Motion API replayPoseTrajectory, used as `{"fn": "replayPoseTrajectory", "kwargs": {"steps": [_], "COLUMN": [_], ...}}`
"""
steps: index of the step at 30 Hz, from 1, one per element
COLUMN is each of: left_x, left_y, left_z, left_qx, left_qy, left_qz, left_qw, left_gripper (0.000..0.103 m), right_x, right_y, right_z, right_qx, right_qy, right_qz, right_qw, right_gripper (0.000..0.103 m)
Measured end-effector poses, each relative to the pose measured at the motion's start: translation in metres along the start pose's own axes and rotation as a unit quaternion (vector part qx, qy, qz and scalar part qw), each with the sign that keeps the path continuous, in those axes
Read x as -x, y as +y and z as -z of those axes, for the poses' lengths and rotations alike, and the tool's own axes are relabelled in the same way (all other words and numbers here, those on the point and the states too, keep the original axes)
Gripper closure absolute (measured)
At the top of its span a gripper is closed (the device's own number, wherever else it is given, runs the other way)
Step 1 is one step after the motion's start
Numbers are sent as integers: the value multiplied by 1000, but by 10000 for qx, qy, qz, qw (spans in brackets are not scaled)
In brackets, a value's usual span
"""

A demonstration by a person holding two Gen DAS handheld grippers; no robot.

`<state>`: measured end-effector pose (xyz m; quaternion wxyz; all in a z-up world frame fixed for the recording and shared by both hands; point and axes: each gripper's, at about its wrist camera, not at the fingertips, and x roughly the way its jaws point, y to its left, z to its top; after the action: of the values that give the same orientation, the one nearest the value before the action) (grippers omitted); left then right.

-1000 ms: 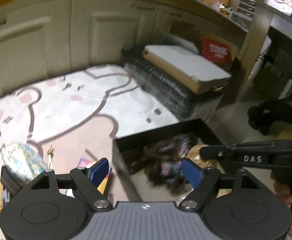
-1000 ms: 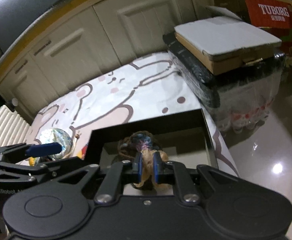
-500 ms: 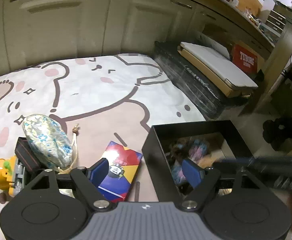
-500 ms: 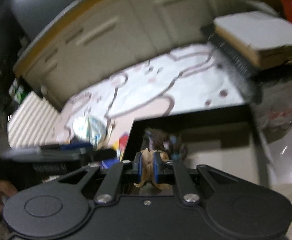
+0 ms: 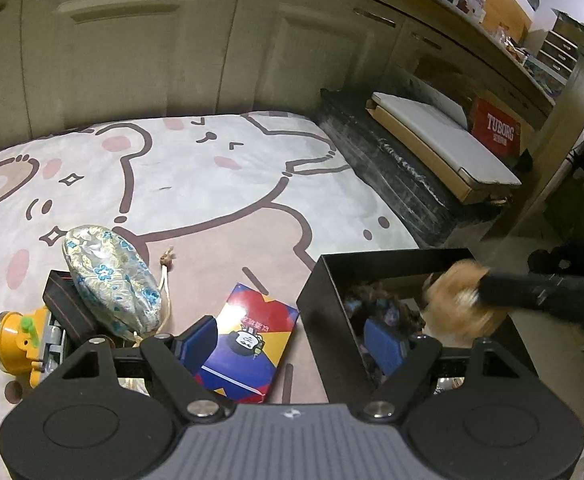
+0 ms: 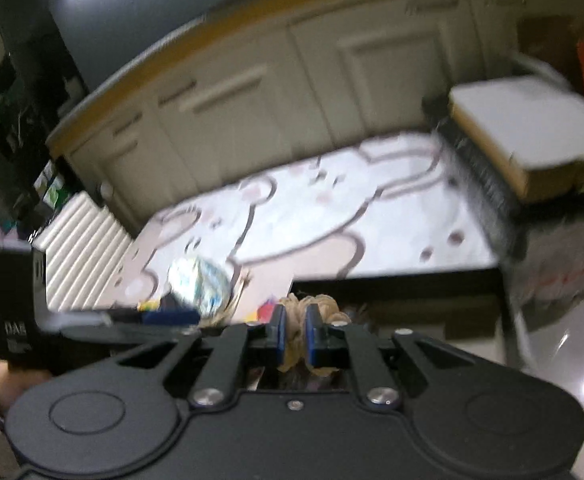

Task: Organize objects
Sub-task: 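Open the left gripper to drop the yarn pouch while the right lowers the loofah into the box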

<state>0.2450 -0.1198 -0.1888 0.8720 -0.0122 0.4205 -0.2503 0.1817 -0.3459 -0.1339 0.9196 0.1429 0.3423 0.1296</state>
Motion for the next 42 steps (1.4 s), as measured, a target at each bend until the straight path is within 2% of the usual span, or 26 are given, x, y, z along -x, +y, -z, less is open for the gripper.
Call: {"fn": "replayPoseTrajectory", "kwargs": {"steps": [2, 4, 6, 8, 12, 17, 21, 23, 28, 30, 32, 35, 39, 42], "left_x": [1, 1, 2, 2, 0, -2, -3, -3, -3, -4, -3, -2, 1, 4], "left_y": [0, 0, 0, -1, -3, -4, -4, -5, -7, -5, -5, -7, -8, -9], "left_z": [0, 0, 1, 1, 2, 3, 3, 4, 4, 4, 4, 4, 3, 2], "left_qx": [-4, -26, -52, -75, -106, -172, -146, -161, -213, -193, -181, -211, -259, -292], "left_qy": [2, 8, 24, 38, 85, 134, 153, 154, 169, 177, 175, 156, 125, 98], "left_qz": [9, 22, 33, 40, 66, 49, 29, 44, 37, 32, 38, 48, 42, 40], "left_qw": [10000, 10000, 10000, 10000, 9999, 9997, 9998, 9997, 9996, 9997, 9997, 9996, 9996, 9995], "left_gripper": [22, 22, 22, 22, 22, 22, 23, 23, 23, 23, 23, 23, 23, 22], "right_x": [-3, -13, -22, -31, -48, -66, -75, -85, -86, -83, -75, -59, -39, -25], "right_y": [-3, -8, -14, -24, -36, -29, -27, -24, -14, -13, -15, -17, -25, -28], "right_z": [2, 7, 17, 26, 41, 48, 49, 55, 58, 56, 52, 44, 35, 27], "right_qx": [128, 249, 310, 50, -600, -685, -1038, -888, -550, -522, -545, -422, -476, -538], "right_qy": [137, 458, 782, 953, 1018, 1198, 1052, 1180, 1224, 1263, 1207, 1051, 800, 543], "right_qz": [247, 567, 667, 576, 155, 63, -435, -280, -258, -284, -252, -105, 35, 219], "right_qw": [9995, 9970, 9942, 9938, 9929, 9904, 9881, 9886, 9906, 9902, 9909, 9935, 9956, 9968], "right_gripper": [92, 92, 92, 92, 93, 93, 94, 95, 94, 87, 70, 65, 63, 55]}}
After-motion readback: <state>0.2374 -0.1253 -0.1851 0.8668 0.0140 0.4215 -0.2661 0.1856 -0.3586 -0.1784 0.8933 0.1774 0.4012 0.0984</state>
